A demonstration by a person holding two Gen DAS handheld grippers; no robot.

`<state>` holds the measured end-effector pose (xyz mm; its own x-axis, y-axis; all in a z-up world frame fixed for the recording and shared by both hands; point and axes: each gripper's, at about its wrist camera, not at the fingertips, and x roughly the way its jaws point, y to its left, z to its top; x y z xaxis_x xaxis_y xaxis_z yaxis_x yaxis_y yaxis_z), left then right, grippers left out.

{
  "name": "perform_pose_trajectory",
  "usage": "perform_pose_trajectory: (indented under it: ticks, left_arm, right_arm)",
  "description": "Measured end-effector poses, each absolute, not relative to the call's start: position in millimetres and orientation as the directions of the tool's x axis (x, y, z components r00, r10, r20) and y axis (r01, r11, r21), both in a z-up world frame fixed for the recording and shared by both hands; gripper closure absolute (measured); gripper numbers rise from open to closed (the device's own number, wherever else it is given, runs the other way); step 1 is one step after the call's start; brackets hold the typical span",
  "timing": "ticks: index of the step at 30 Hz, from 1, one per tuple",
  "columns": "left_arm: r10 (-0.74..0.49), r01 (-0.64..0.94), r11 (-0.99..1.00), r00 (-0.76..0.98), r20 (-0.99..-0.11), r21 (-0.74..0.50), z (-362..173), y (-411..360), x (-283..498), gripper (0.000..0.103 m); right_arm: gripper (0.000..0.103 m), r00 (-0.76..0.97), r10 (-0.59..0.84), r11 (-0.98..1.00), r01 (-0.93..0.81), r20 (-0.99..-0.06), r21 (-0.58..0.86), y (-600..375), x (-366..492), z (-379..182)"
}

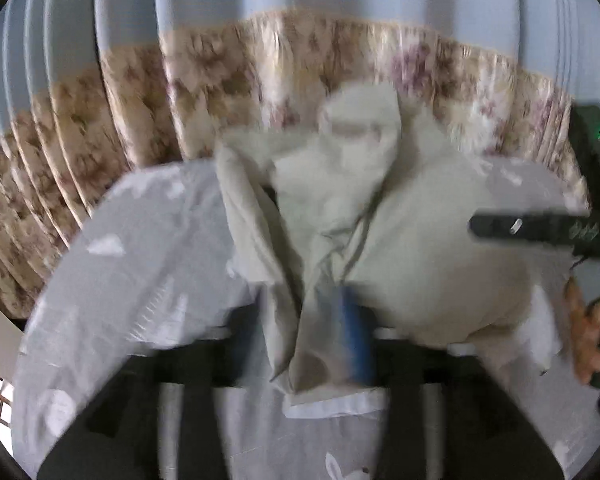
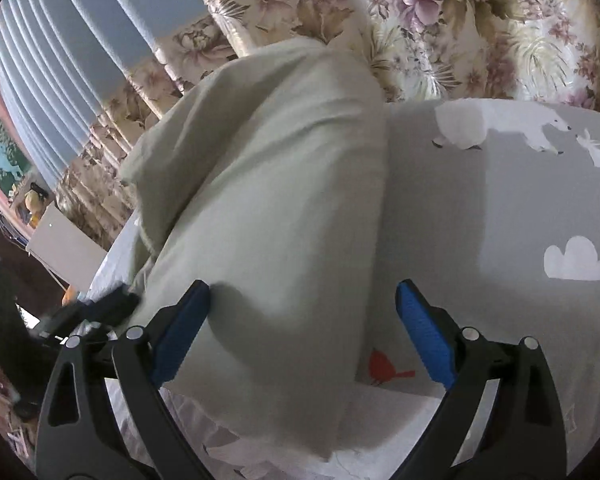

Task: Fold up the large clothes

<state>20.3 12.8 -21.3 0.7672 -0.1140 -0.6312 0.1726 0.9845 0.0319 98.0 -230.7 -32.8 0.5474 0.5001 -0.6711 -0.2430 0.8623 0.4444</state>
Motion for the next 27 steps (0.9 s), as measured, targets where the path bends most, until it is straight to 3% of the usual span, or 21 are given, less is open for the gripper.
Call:
perform_pose_trajectory:
  ticks: [1,7,10,16,18,19,20,22,27]
  left_arm:
    - [-0.117,0.168,0.985,0.801,-0.587,0.034,-2.0,12.5,14.1,0.008]
    - [-0.108,0.211,0.965,0.858,-0.503,0.154,47.4,-18.4,40.7,0.002]
    - [-0.087,0.223,0.957,0.832,-0.547,0.186,33.4,-31.7,87.0,0.002]
    - [-0.086,0.203,0.970,0.798,-0.597,0.132,9.0,-40.2,137.3,0.003]
    - [-0.099,0.202,0.974,0.783,-0.614,0.101,3.4,-38.3,143.0,0.029]
    - [-0.107,0.206,0.975,0.765,-0.635,0.084,0.4,-37.2,146.5,0.068]
    - [-0.126,0.216,0.975,0.746,-0.654,0.058,-1.9,-35.6,150.7,0.081]
    - [-0.137,0.221,0.974,0.753,-0.643,0.051,2.8,-34.4,147.9,0.092]
    - [-0.176,0.281,0.956,0.782,-0.598,0.086,49.2,-31.5,132.7,0.095]
  right_arm:
    - [0.009,0.560,0.494,0.865,-0.244,-0.665,0.438,-232.7,96.8,-29.1]
    - [0.009,0.619,0.462,0.872,-0.188,-0.635,0.451,-263.3,97.0,-15.3]
    - [0.009,0.635,0.453,0.871,-0.167,-0.626,0.461,-274.5,99.0,-12.2]
    - [0.009,0.675,0.401,0.890,-0.129,-0.619,0.437,-288.8,98.9,-4.5]
    - [0.009,0.693,0.362,0.907,-0.109,-0.623,0.406,-289.6,97.4,-3.4]
    - [0.009,0.705,0.334,0.919,-0.095,-0.626,0.383,-289.3,96.7,-2.1]
    - [0.009,0.721,0.293,0.934,-0.075,-0.628,0.350,-288.9,95.5,-0.1]
    - [0.009,0.744,0.240,0.952,-0.055,-0.623,0.301,-286.9,92.8,4.8]
    - [0.006,0.758,0.233,0.959,-0.077,-0.609,0.272,-280.1,88.9,11.8]
